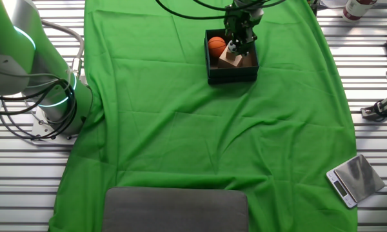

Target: Take everything out of the gift box

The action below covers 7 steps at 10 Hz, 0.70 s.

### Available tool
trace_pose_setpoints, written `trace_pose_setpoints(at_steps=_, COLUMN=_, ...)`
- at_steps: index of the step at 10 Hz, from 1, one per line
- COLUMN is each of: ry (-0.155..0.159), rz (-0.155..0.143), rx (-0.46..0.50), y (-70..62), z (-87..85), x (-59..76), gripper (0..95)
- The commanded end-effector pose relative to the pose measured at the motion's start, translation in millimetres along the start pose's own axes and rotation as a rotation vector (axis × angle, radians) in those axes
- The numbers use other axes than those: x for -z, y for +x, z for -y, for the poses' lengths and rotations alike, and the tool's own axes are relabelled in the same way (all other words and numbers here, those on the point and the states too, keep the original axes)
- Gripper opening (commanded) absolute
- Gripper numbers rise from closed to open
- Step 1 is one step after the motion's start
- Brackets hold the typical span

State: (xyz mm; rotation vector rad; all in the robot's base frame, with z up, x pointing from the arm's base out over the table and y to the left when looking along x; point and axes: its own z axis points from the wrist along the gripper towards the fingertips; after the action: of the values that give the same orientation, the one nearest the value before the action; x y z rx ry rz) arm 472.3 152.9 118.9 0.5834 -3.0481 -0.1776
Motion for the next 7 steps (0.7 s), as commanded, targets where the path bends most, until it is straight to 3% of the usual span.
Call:
trace_pose_setpoints(at_steps=1, ry=0.003, rz=0.005, rx=0.0, y=0.5, z=0.5, x=-1.9, gripper=38.0)
trace_pose_setpoints(at_steps=2, ry=0.005, rz=0.011, rx=-0.005, y=0.5, z=0.6, x=-3.5, gripper=38.0)
trace_pose_setpoints(at_steps=4, ry=0.004, rz=0.01, rx=-0.014, y=0.5, z=0.6, x=-3.5, gripper=0.0)
trace_pose_setpoints(at_steps=7, ry=0.003, rz=0.011, rx=-0.021, y=0.4, z=0.4, x=-0.9, gripper=0.0)
